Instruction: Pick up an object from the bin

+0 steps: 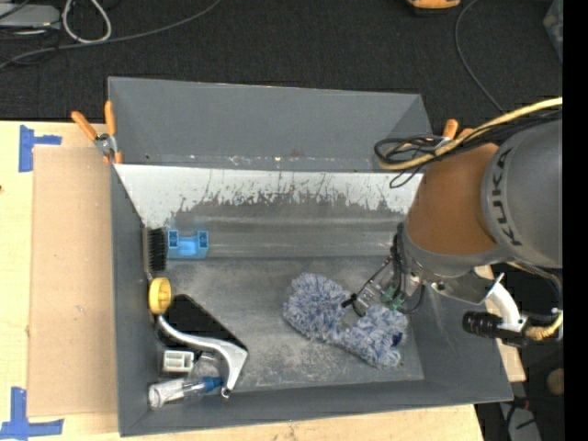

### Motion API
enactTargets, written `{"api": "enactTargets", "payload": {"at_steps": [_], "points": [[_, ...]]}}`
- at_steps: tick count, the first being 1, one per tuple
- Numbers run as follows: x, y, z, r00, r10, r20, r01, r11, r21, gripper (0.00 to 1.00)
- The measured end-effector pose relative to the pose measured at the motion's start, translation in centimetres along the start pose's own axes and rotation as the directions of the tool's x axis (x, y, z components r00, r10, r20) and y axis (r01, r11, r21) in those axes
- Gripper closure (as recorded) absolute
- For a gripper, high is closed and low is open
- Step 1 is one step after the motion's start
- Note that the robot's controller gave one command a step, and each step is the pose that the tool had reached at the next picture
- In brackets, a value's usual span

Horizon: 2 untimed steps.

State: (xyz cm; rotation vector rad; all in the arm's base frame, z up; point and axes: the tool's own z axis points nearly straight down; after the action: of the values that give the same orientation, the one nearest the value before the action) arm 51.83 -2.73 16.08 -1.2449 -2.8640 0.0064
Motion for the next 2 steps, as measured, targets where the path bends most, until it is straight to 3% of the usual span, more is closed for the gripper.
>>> {"api": "enactTargets", "payload": {"at_steps": [2], "points": [[1.2,-0.8,3.2,0.998,0.066,-0.003,-0.066,0.998,0.004,0.00]]}}
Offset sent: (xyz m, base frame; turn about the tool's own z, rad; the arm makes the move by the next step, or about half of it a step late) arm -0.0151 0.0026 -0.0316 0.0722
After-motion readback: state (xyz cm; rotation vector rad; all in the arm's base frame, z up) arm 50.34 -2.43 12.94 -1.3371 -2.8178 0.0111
